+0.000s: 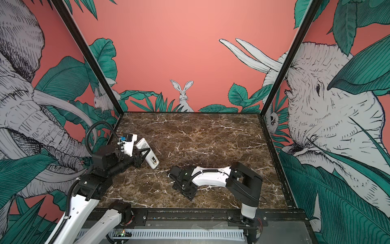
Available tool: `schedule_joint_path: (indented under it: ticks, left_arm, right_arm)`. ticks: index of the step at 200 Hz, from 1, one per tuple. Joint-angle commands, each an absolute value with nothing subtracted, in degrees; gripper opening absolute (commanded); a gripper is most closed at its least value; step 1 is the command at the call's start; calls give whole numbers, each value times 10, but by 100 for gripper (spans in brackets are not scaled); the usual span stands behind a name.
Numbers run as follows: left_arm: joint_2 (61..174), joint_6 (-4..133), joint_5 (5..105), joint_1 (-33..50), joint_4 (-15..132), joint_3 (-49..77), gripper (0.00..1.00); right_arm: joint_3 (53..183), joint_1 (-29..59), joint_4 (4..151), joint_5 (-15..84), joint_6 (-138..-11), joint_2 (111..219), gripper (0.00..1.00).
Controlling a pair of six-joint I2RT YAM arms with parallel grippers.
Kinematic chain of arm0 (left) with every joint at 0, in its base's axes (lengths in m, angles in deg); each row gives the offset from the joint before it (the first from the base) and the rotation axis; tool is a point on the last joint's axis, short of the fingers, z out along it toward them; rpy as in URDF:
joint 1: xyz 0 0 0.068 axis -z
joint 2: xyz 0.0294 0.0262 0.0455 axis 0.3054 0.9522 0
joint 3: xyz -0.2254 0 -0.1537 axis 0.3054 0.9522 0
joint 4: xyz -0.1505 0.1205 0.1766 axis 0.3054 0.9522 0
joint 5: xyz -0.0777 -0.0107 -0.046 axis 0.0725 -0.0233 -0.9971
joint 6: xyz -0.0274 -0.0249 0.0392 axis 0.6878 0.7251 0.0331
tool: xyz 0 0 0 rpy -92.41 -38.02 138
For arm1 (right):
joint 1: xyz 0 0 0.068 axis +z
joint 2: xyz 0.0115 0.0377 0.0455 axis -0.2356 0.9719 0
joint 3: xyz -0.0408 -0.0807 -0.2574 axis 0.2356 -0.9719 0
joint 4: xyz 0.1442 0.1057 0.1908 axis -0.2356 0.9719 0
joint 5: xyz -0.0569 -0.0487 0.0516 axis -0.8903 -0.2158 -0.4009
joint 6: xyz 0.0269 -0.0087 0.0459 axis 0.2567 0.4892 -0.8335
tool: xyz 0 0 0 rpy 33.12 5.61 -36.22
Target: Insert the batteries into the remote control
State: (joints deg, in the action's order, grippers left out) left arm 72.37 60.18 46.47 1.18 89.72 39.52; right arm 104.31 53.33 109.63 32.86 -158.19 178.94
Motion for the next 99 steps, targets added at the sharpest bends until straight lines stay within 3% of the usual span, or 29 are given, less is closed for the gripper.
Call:
schedule_joint_path:
  ticks: [1, 41, 99]
  left_arm:
    - [717, 594, 471, 16, 902, 383, 0]
    - [714, 592, 476, 19, 902, 382, 0]
    - [707, 591, 483, 23, 905, 381, 0]
  right_arm:
    - [1032, 521, 1079, 282, -1728, 1787, 80]
    - [1044, 513, 1073, 295, -1737, 1810, 72]
    - [1082, 507, 1102, 313, -1749, 1852, 52]
